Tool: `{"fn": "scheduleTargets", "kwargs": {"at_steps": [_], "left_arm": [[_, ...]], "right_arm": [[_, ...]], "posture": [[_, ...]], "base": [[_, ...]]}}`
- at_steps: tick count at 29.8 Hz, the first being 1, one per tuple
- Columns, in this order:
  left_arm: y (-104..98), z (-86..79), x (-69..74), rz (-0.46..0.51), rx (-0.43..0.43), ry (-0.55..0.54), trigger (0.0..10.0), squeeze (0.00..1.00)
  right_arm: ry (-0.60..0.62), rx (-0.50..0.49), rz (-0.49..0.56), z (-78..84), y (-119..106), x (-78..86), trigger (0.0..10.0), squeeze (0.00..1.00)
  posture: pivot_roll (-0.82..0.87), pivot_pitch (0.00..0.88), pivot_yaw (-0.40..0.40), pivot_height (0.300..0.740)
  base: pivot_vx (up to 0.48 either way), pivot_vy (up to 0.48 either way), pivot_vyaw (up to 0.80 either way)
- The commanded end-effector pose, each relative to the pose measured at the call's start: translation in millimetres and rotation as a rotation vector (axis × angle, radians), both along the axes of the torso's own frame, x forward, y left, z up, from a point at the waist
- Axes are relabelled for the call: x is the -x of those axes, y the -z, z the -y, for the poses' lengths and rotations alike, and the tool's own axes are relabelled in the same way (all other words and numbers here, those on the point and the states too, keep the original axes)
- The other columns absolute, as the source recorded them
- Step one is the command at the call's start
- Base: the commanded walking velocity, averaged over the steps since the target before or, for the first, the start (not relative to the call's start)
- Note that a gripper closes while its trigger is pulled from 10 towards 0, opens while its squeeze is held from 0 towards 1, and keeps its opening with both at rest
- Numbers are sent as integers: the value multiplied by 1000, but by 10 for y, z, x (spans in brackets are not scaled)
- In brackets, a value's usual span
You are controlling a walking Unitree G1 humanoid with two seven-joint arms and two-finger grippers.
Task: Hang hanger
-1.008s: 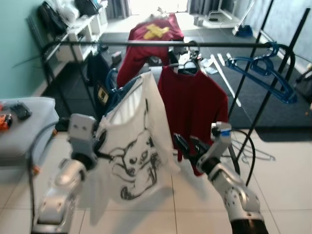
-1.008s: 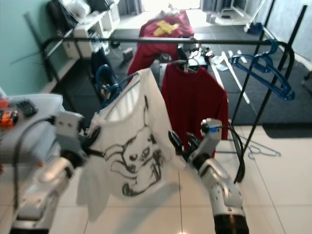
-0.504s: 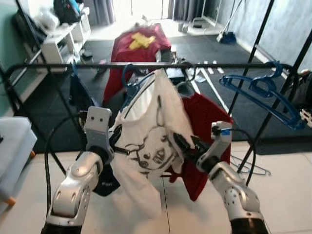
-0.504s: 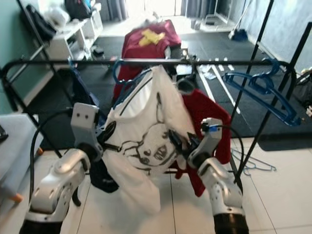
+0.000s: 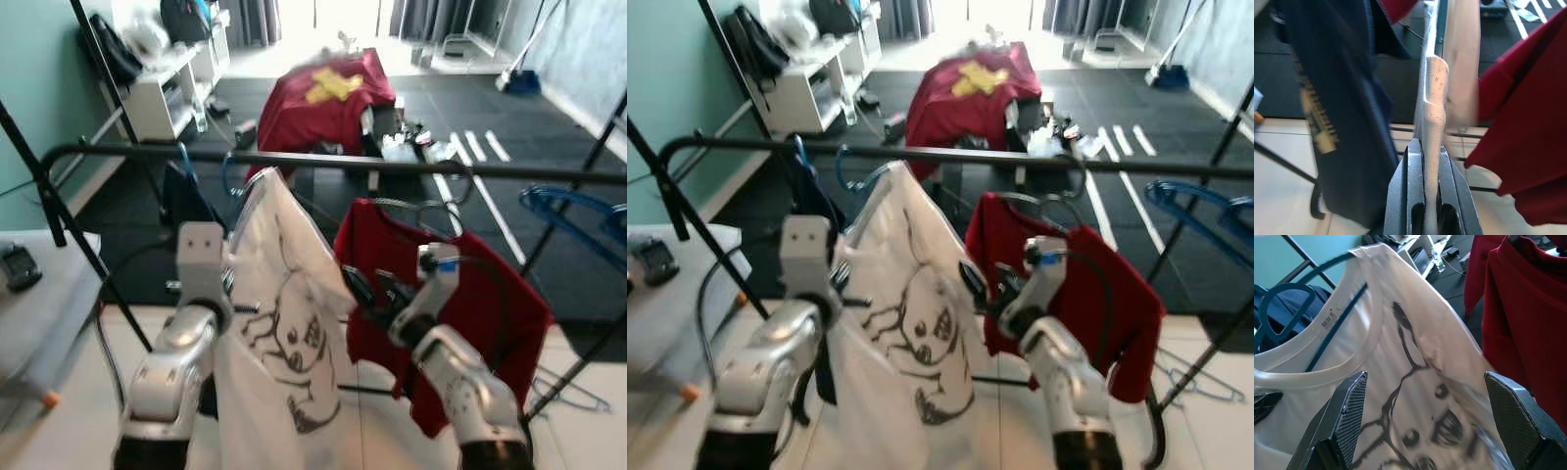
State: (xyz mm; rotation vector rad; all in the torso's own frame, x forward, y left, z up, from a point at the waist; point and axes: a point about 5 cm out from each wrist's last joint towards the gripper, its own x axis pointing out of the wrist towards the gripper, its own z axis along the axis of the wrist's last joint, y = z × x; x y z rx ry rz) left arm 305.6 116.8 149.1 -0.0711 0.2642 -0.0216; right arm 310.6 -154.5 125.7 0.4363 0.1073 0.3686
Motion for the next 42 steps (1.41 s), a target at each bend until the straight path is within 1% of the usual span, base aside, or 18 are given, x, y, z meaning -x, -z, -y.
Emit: {"fn": "scheduleTargets", "kwargs": {"at_steps": [1,5,8,11,13,14,15,16,17,18,22,25,28,31,36,39,40,42], "left_arm": [[-159,146,-77,79,30,28,10000,0],[-192,209,-96,91,38,45,10000,0],[-384,514,-144,170,77,140,10000,0],[-434,613,-149,190,74,169,10000,0],[-402,714,-152,164,43,190,10000,0],[-327,734,-155,118,8,192,10000,0],[-327,734,-155,118,8,192,10000,0],[-221,748,-159,58,-48,190,10000,0],[-221,748,-159,58,-48,190,10000,0],[-82,770,-191,-8,-138,166,10000,0],[-28,795,-238,-21,-188,133,10000,0],[-42,821,-270,-14,-189,122,10000,0],[-123,876,-374,11,-178,81,10000,0],[-202,846,-456,26,-164,21,10000,0],[-215,795,-487,28,-128,-21,10000,0],[-306,831,-481,69,-77,3,10000,0],[-383,880,-462,112,-44,52,10000,0],[-427,963,-411,169,-37,161,10000,0]], "right_arm": [[-10,-14,-17,-37,38,19,10000,0],[-10,-14,-17,-37,38,18,10000,0],[-8,-13,-17,-36,38,17,10000,0],[-6,-13,-17,-31,37,16,10000,0],[-1,-12,-18,-24,37,15,10000,0],[0,-11,-19,-21,37,15,10000,0],[0,-11,-19,-21,37,15,10000,0],[1,-10,-19,-19,36,14,10000,0],[1,-10,-19,-19,36,14,10000,0],[1,-8,-21,-18,36,10,10000,0],[0,-5,-23,-21,39,5,10000,0],[-1,-4,-24,-24,41,7,10000,0],[-1,1,-24,-30,43,12,10000,0],[3,2,-24,-29,43,18,10000,0],[3,1,-25,-31,45,27,10000,0],[2,1,-26,-35,47,33,10000,0],[0,0,-27,-38,47,36,10000,0],[-2,-1,-29,-43,47,40,10000,0]], "posture": [[-117,54,43,740],[-117,54,43,740],[-129,55,45,740],[-137,56,48,740],[-138,57,48,740],[-138,59,47,740],[-138,59,47,740],[-137,59,45,740],[-137,59,45,740],[-133,61,38,740],[-133,61,38,740],[-144,61,41,740],[-153,63,49,740],[-153,65,52,740],[-155,67,53,740],[-157,69,53,740],[-157,71,54,740],[-157,73,55,740]], "base": [[0,0,0],[0,0,0],[0,0,0],[0,0,0],[0,0,0],[0,0,0],[0,0,0],[0,0,0],[0,0,0],[0,0,0],[0,0,0],[0,0,0],[0,0,0],[0,0,0],[0,0,0],[0,0,0],[0,0,0],[0,0,0]]}}
